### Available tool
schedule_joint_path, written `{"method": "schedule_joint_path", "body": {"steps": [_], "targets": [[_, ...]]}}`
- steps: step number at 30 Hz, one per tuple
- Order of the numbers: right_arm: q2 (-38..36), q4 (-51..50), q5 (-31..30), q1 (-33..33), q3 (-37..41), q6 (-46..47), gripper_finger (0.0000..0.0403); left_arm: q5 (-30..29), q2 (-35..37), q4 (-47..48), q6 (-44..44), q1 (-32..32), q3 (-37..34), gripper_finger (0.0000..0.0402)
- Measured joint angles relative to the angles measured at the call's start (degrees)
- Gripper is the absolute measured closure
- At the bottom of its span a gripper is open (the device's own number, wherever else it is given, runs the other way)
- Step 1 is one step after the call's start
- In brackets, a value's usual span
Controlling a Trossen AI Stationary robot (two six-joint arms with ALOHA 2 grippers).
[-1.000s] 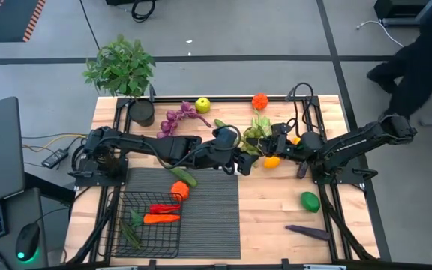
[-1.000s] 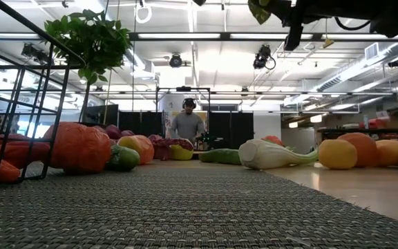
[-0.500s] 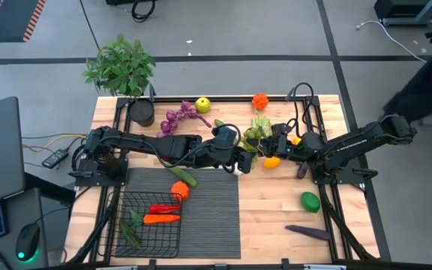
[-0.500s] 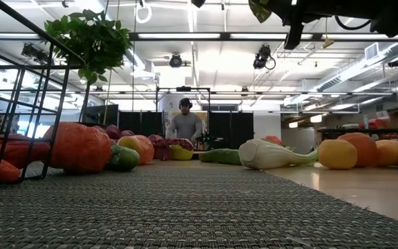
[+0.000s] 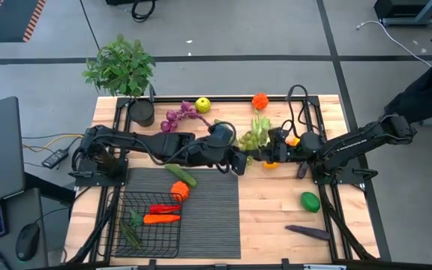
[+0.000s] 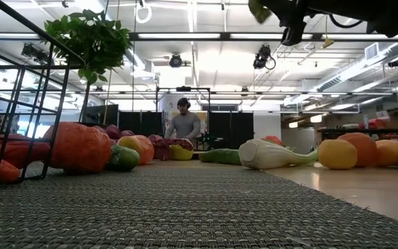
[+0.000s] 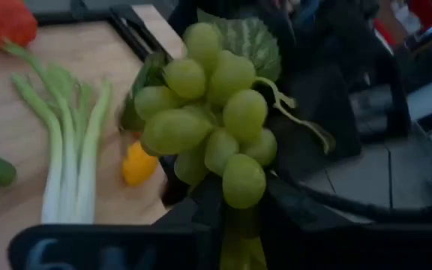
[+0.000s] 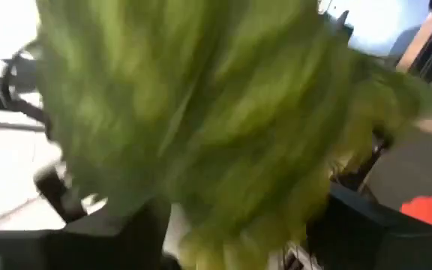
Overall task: Build produce basket
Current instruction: Put the green grapes into the wire basket
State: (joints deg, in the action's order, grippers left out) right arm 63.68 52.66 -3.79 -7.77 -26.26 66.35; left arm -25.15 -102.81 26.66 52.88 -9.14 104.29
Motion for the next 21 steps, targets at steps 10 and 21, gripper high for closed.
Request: {"method": "schedule_joint_path", "body": {"steps": [10,21], "targets": [[0.00,-2.89,8.95,0.84,0.04,-0.36,0.0008,-0.35,4.09,6.02,-0.28,0.38,-0.04,0.0344],[0.02,-13.45,15.91,1.11,0.04,1.12,0.0017,18.26,12.48,20.96,-9.89,-3.29,0.02,0.0337]]}}
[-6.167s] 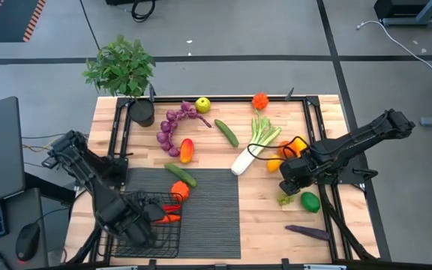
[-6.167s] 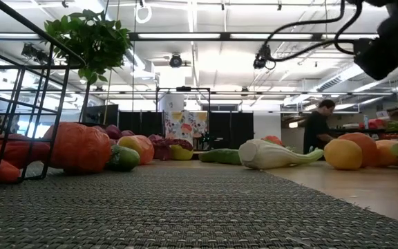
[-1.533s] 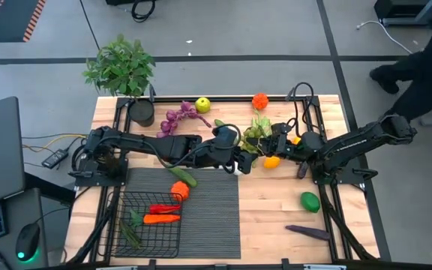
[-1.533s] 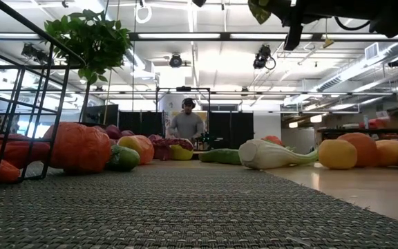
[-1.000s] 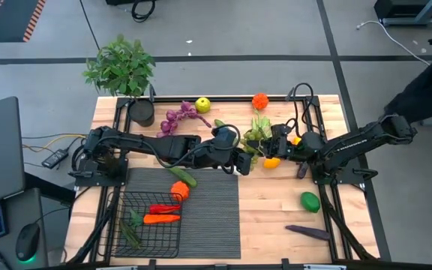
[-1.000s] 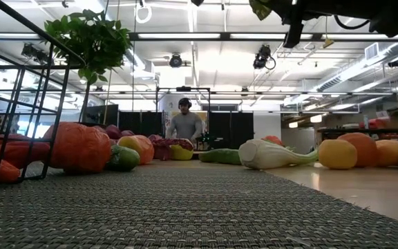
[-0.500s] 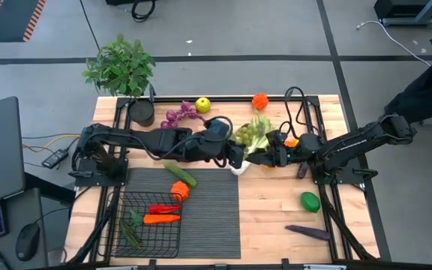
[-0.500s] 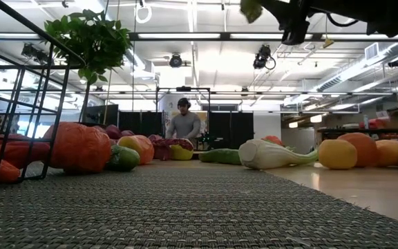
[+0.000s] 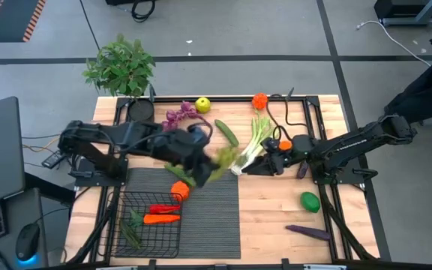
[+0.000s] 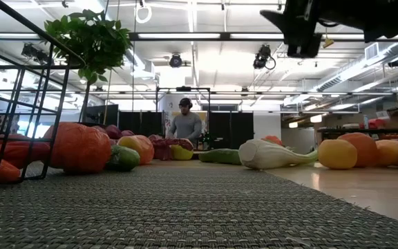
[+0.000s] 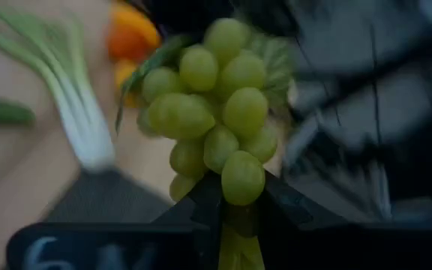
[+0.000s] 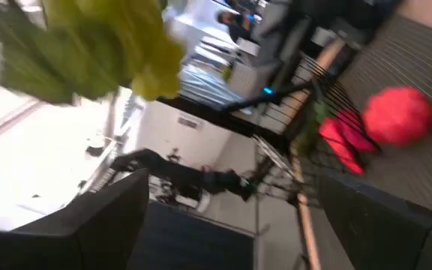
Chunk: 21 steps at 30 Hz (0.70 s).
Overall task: Build produce basket
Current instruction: Put the green grapes into the wire basket
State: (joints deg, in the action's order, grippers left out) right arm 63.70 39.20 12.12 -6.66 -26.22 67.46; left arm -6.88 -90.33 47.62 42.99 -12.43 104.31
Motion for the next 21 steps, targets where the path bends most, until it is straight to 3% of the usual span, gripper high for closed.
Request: {"method": "schedule_joint_path", "body": {"steps": [10,17,21], "targets": [[0.00,-5.36,0.25,-0.97,0.02,-0.67,0.0021,5.71,3.31,22.89,0.98,-12.20,-0.06,0.0334],[0.00,-5.73,-6.16,-4.04,0.02,0.52,0.0021,5.71,3.46,25.46,2.77,-22.49,-0.02,0.0335],[0.00,-5.88,-9.93,-5.55,0.02,1.39,0.0021,5.55,3.39,33.64,7.42,-27.00,-0.70,0.0337]]}}
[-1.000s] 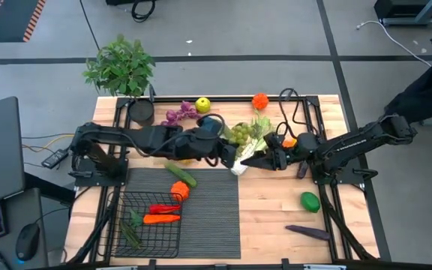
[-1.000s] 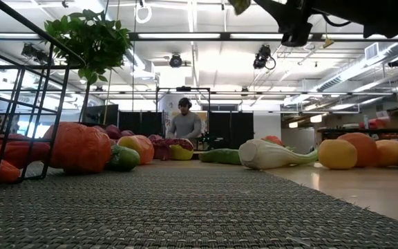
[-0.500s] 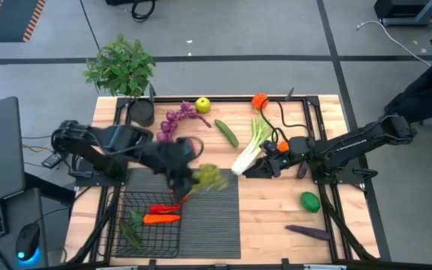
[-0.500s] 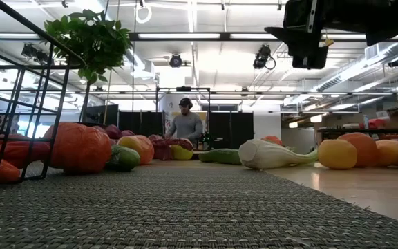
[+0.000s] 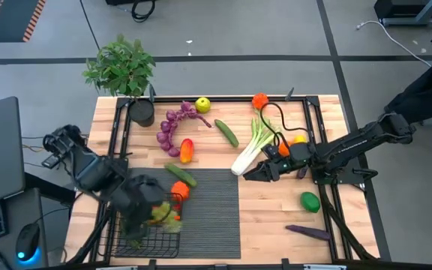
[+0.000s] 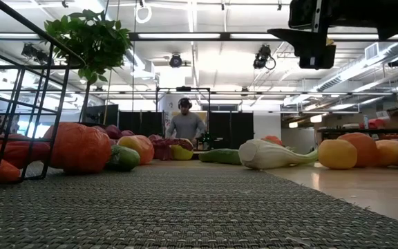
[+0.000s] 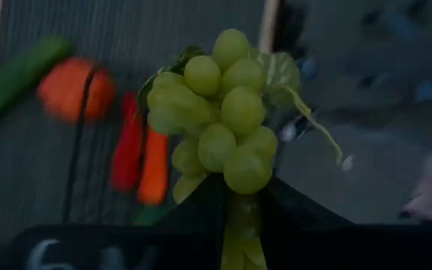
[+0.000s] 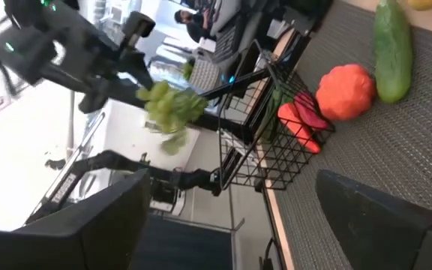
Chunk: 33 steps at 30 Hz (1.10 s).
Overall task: Build produce basket
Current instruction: Put the green grapes into the wire basket, then put the bottom purple eggplant into the wire basket
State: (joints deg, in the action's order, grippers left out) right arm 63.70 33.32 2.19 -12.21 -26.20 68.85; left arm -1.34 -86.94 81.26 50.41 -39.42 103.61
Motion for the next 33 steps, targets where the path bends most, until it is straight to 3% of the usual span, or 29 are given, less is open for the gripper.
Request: {"method": "schedule_joint_path", "body": {"steps": [4,12,17,21,24,27,31,33], "targets": [[0.00,0.02,-1.13,-0.73,0.00,0.01,0.0021,-1.42,-0.04,3.61,3.42,-4.34,-2.90,0.0336],[0.00,4.83,-5.27,-0.19,0.00,-1.66,0.0021,-1.68,-0.02,-3.11,7.46,-7.71,-12.25,0.0321],[-0.02,2.99,-7.15,1.81,-0.79,-3.49,0.0021,-1.28,-0.02,-7.04,9.39,-7.69,-16.32,0.0262],[0.00,-3.13,-3.75,2.89,-4.23,-6.22,0.0027,-1.19,-0.02,-8.18,10.48,-7.63,-17.77,0.0188],[-0.02,-12.74,3.58,3.51,-9.03,-9.49,0.0037,-1.08,0.10,-7.77,9.77,-6.41,-17.79,0.0138],[0.00,-30.13,8.55,3.65,-15.57,-15.13,0.0046,-1.12,1.37,-7.76,8.94,-3.81,-17.79,0.0105],[0.00,-57.53,6.48,3.74,-24.30,-22.94,0.0054,-1.16,3.29,-8.89,8.93,2.08,-17.79,0.0087],[-0.02,-66.32,4.05,3.78,-27.37,-24.35,0.0054,-1.19,4.30,-11.30,8.60,5.50,-17.79,0.0087]]}}
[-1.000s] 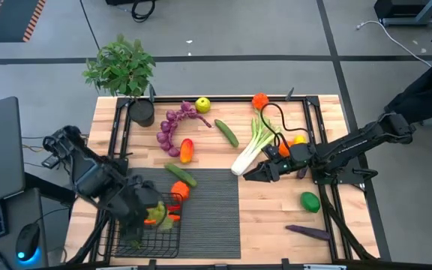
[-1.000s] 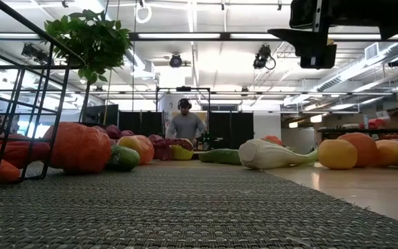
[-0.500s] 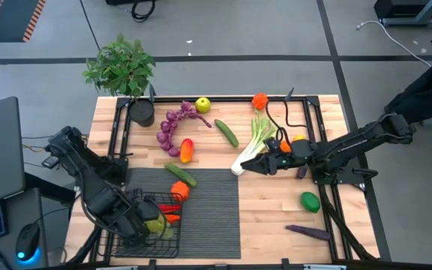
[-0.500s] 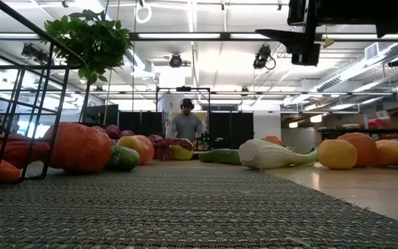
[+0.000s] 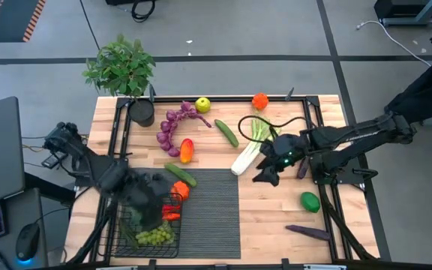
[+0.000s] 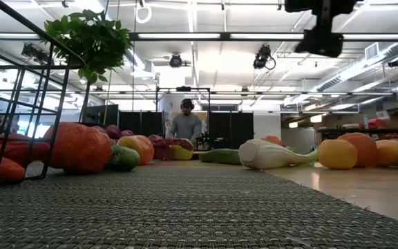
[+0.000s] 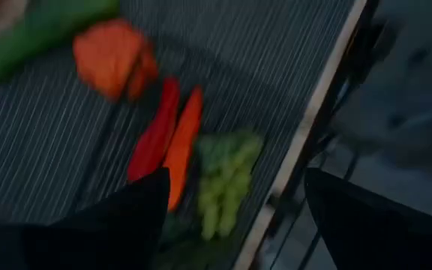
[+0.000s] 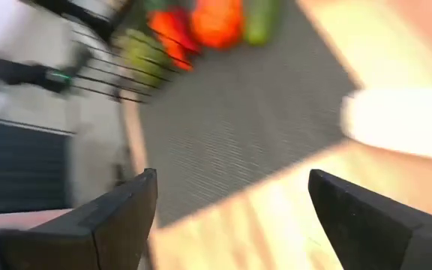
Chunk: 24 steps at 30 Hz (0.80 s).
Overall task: Build produce basket
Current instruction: Put the bottom purple eggplant into the wire basket
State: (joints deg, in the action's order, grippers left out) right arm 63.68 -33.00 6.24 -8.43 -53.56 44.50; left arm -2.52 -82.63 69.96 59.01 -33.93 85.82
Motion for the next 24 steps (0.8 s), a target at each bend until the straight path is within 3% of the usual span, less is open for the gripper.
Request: {"method": "schedule_joint_path", "body": {"steps": [6,13,24], "targets": [[0.02,-14.73,2.71,-1.95,-2.64,1.50,0.0054,-0.26,1.36,-14.55,-6.72,7.10,0.04,0.0099],[0.02,-24.70,1.89,-11.15,-2.57,8.88,0.0054,-0.68,1.53,-28.34,-16.14,10.97,0.07,0.0112],[3.84,-21.00,2.82,-28.87,2.69,30.61,0.0055,-4.29,1.53,-47.49,-27.97,11.90,0.07,0.0113]]}}
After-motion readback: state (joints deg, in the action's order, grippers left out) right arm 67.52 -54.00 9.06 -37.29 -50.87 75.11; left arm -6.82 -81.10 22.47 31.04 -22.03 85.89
